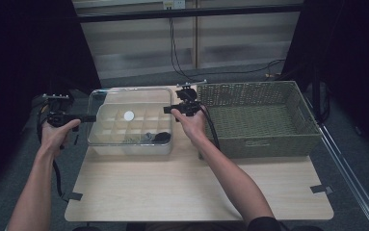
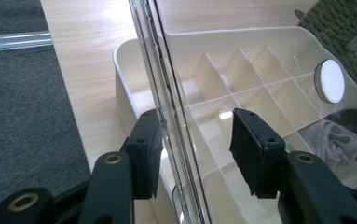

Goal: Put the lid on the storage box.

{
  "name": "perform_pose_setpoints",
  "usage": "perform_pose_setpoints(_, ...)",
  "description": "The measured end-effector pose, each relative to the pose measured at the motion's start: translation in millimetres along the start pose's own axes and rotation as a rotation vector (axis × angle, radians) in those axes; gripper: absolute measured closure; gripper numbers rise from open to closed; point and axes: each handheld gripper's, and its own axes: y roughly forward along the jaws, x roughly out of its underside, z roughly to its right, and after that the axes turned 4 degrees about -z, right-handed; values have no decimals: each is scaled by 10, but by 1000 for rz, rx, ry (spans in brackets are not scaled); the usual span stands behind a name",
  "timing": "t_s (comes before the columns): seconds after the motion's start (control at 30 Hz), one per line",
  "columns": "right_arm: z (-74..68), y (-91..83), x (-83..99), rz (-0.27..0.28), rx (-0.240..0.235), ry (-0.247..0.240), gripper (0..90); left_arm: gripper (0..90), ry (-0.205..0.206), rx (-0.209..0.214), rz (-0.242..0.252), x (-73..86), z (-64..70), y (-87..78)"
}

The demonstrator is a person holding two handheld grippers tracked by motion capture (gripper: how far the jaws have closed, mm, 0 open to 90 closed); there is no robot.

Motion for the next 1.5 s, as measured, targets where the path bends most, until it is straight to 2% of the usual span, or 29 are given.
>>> perform_pose_setpoints(0.07,-6,15,-5,-3,13,-5,575,519,7,1,-10,-9,-12,13)
perform_pose_setpoints(0.1,-10,23,-6,-7,22,-4,572,517,-4,1,0,-8,-9,26)
perform_pose_setpoints(0.17,-5,40,-12,-18,27,-3,565,512,0,2,-13,-9,-20,36)
perform_pose_setpoints(0.4,-19,103,-25,-43,66,8,532,482,-12,17,-13,9,-61,110)
perform_pose_setpoints(0.43,-22,119,-30,-51,75,18,520,476,1,17,-25,9,-67,116)
perform_pose_setpoints(0.5,-32,148,-37,-58,88,15,506,458,-2,12,-27,12,-70,137)
perform_pose_setpoints(0.63,-41,186,-39,-54,97,31,491,430,-10,24,-41,18,-96,164)
perform_pose_setpoints(0.77,-27,274,-14,-56,105,53,445,420,-2,3,-60,12,-96,195)
perform_pose_setpoints(0.83,-7,310,-6,-50,106,70,440,414,-20,5,-60,27,-111,228)
perform_pose_setpoints(0.97,42,373,19,-72,111,84,417,408,-25,18,-75,50,-143,267)
perform_pose_setpoints(1.2,42,424,51,-78,140,68,374,369,-26,13,-94,41,-133,301)
perform_pose_setpoints(1.33,46,435,60,-79,132,64,357,351,-38,12,-84,51,-122,320)
perform_pose_setpoints(1.4,41,439,62,-80,130,55,335,319,-21,-7,-85,45,-103,314)
perform_pose_setpoints(1.5,25,437,65,-78,143,33,297,289,-18,-11,-62,33,-73,279)
